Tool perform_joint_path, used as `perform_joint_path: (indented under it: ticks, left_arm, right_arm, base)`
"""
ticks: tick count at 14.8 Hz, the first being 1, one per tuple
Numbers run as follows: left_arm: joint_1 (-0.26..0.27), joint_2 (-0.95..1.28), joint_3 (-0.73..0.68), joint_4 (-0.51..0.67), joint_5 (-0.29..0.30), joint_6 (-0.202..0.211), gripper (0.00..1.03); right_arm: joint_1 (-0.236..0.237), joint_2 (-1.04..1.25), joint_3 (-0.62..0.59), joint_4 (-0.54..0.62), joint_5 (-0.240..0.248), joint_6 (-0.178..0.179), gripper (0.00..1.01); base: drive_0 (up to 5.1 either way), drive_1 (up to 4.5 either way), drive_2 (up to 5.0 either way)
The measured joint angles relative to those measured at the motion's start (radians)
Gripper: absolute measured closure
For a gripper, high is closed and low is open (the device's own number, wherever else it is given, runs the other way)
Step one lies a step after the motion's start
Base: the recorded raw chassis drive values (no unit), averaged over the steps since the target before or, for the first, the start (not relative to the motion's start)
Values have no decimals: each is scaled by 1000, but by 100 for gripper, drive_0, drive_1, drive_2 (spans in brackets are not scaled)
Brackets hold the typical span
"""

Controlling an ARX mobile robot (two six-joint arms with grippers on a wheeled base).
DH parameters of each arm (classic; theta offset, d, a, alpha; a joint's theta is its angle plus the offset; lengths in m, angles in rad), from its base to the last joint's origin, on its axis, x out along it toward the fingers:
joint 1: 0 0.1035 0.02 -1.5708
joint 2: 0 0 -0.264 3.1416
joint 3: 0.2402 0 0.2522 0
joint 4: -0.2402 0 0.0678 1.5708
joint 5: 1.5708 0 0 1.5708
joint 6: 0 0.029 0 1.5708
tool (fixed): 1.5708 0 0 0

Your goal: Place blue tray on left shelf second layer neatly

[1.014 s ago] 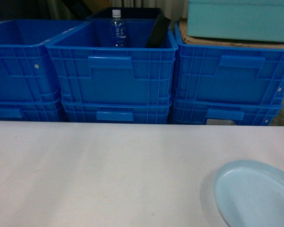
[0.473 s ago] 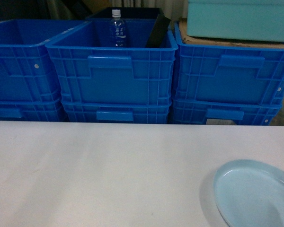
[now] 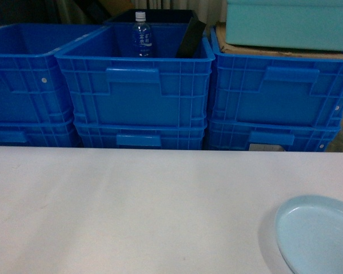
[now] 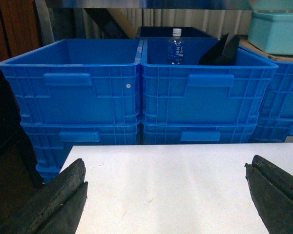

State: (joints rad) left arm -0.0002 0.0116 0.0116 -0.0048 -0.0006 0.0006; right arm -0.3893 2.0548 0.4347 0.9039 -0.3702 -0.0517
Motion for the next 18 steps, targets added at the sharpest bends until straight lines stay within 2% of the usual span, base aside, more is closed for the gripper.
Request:
perform_joint_path:
  ticks: [4, 7, 11, 15, 18]
  left_arm:
    - [0, 0, 0, 0, 0, 0, 5]
    - [0, 0, 0, 0, 0, 0, 5]
    - [0, 0, 0, 0, 0, 0, 5]
    - [0, 0, 0, 0, 0, 0, 5]
    - [0, 0, 0, 0, 0, 0, 5]
  right_arm:
    - [10, -10, -3, 2, -2, 0, 100]
    - [41, -10, -4, 10, 3, 5, 99]
    - [50, -12, -24, 28, 7, 7, 99]
    - [84, -51, -53, 66, 19, 6, 99]
    - [89, -125, -84, 100, 29, -8, 99]
  base:
    - [0, 0, 0]
    - [0, 0, 0]
    - [0, 0, 0]
    - [0, 0, 0]
    - [0, 0, 0]
